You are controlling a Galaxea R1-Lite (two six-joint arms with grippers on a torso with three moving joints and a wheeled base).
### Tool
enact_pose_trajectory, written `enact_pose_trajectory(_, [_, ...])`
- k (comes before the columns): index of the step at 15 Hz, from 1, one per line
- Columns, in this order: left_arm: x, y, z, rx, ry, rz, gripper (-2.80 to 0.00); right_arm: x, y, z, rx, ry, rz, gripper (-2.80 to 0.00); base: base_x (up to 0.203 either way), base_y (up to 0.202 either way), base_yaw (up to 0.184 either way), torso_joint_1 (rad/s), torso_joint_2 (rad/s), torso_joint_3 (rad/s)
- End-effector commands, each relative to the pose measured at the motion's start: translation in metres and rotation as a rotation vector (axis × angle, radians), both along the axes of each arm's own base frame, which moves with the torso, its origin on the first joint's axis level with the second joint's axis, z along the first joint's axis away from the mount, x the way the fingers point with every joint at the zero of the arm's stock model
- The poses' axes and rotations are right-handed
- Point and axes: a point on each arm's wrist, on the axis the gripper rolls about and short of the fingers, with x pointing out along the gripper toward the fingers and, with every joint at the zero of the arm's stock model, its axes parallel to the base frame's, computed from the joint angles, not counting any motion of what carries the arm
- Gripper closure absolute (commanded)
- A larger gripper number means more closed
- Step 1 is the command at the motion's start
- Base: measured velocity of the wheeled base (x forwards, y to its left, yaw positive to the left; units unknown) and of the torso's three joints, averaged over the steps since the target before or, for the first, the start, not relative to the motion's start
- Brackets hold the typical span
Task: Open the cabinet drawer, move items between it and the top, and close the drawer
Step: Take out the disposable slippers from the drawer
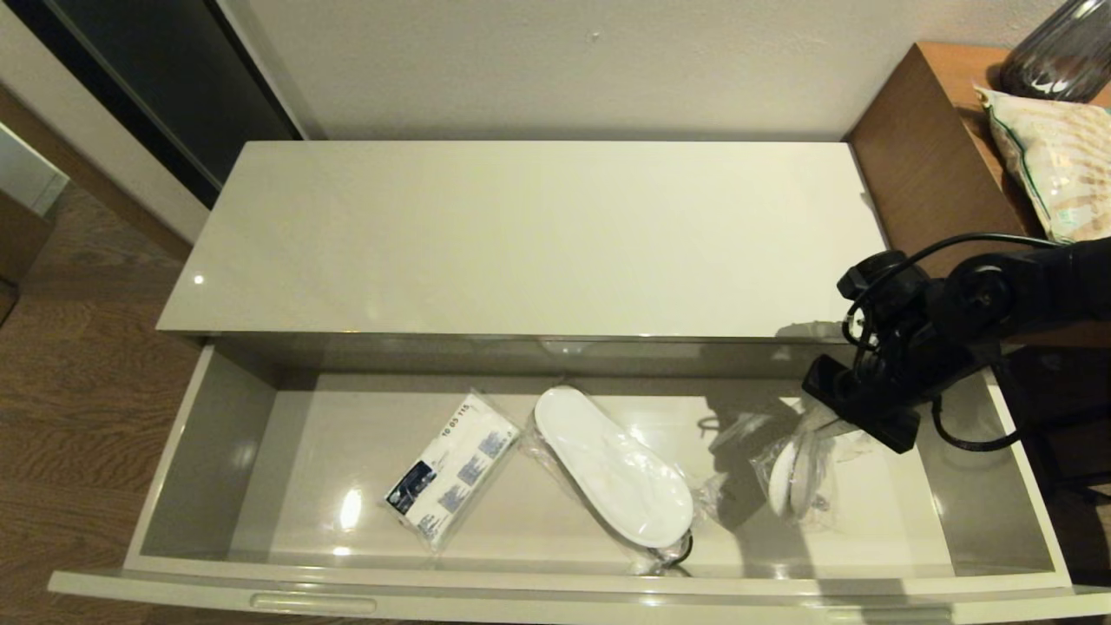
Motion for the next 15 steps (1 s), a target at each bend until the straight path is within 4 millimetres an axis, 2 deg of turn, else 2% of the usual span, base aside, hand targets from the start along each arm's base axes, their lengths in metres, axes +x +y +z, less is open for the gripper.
enact_pose_trajectory(1, [0.000, 0.000, 0.000, 0.001, 0.001, 0.001, 0.00, -0.009, -0.001, 0.031, 0.013, -0.042, -0.004, 0.00, 0.000, 0.000, 0.000, 0.000, 0.00, 0.000])
enact_pose_trajectory(5, [0.000, 0.000, 0.000, -0.001, 0.001, 0.001, 0.00, -0.022, -0.002, 0.057, 0.042, -0.041, 0.018, 0.00, 0.000, 0.000, 0.000, 0.000, 0.00, 0.000])
enact_pose_trajectory(11, [0.000, 0.000, 0.000, -0.001, 0.001, 0.001, 0.00, -0.049, 0.004, 0.122, 0.058, -0.113, 0.049, 0.00, 0.000, 0.000, 0.000, 0.000, 0.00, 0.000])
enact_pose_trajectory(13, [0.000, 0.000, 0.000, 0.001, 0.001, 0.001, 0.00, -0.050, 0.005, 0.148, 0.063, -0.180, 0.056, 0.00, 0.000, 0.000, 0.000, 0.000, 0.00, 0.000])
enact_pose_trajectory(15, [0.000, 0.000, 0.000, 0.001, 0.001, 0.001, 0.00, -0.049, 0.006, 0.163, -0.011, -0.267, 0.127, 0.00, 0.000, 0.000, 0.000, 0.000, 0.00, 0.000])
